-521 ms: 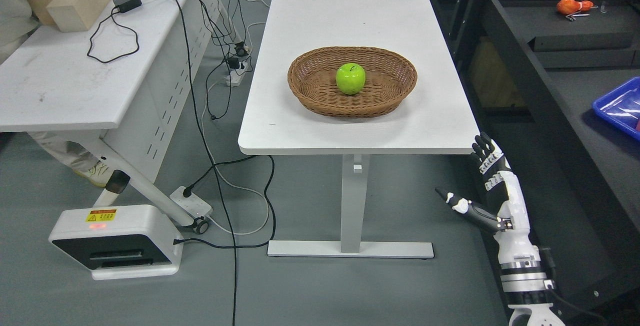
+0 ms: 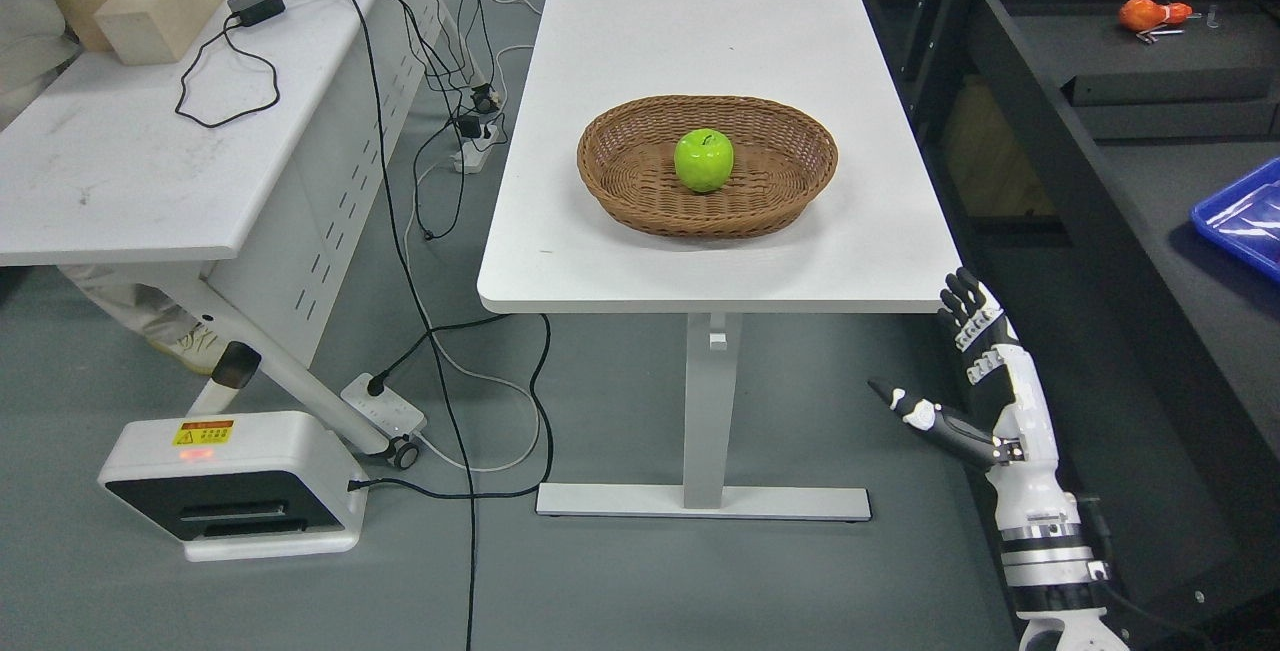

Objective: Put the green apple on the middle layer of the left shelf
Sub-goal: 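Drive toward the table with the wicker basket, right hand raised, then reach the right hand over the green apple in the basket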

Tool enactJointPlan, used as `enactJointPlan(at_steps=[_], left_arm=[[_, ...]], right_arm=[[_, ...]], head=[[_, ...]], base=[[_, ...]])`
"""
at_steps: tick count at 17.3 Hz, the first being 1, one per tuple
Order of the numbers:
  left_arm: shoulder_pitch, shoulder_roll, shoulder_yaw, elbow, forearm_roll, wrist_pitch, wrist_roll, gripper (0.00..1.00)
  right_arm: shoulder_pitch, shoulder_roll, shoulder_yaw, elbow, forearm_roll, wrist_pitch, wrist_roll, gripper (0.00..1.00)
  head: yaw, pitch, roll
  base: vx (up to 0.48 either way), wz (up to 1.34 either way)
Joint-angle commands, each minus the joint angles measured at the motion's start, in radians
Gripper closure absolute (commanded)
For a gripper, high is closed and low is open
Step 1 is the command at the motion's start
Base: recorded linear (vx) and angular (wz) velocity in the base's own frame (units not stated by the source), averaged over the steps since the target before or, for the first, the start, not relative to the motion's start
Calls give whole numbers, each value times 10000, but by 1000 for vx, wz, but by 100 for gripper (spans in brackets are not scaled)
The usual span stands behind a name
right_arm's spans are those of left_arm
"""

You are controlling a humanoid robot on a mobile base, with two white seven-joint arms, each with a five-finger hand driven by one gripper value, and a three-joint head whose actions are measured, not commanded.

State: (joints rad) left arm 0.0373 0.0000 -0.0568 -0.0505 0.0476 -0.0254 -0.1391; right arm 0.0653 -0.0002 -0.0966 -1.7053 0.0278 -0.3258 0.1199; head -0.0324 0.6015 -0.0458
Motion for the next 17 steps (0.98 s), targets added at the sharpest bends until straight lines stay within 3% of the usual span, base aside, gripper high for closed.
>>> enactJointPlan(at_steps=[1, 2, 3, 4, 7, 9, 11, 17], left_arm=[[-5, 175, 0, -1, 0, -6, 11, 0], [-5, 175, 0, -1, 0, 9, -4, 0], [-5, 175, 0, -1, 0, -6, -5, 0], [-5, 175, 0, -1, 0, -7, 11, 0], [-5, 175, 0, 14, 0, 9, 11, 0], [-5, 175, 0, -1, 0, -7, 11, 0], [-5, 175, 0, -1, 0, 9, -5, 0], [-5, 175, 0, -1, 15, 9, -4, 0]], right_arm=[[-955, -1099, 428, 11, 8115, -425, -793, 2], [-1157, -1102, 399, -4, 10968, -166, -1438, 1], [-1220, -1133, 399, 11, 11376, 186, -1612, 0], [-1160, -1224, 399, -35, 11031, 190, -1674, 0], [-1082, -1240, 185, -51, 10016, -1158, -1492, 0], [-1083, -1240, 78, -51, 9787, -1129, -546, 0], [-1113, -1316, -46, -51, 8657, -1480, 11, 0], [-1251, -1455, 613, -51, 6614, -3778, 1377, 0]], head=[[0, 0, 0], [0, 0, 0], [0, 0, 0], [0, 0, 0], [0, 1, 0], [0, 2, 0], [0, 3, 0], [0, 3, 0]], base=[[52, 8], [147, 106], [147, 106], [254, 220], [369, -8], [512, -335], [532, -269], [321, 119]])
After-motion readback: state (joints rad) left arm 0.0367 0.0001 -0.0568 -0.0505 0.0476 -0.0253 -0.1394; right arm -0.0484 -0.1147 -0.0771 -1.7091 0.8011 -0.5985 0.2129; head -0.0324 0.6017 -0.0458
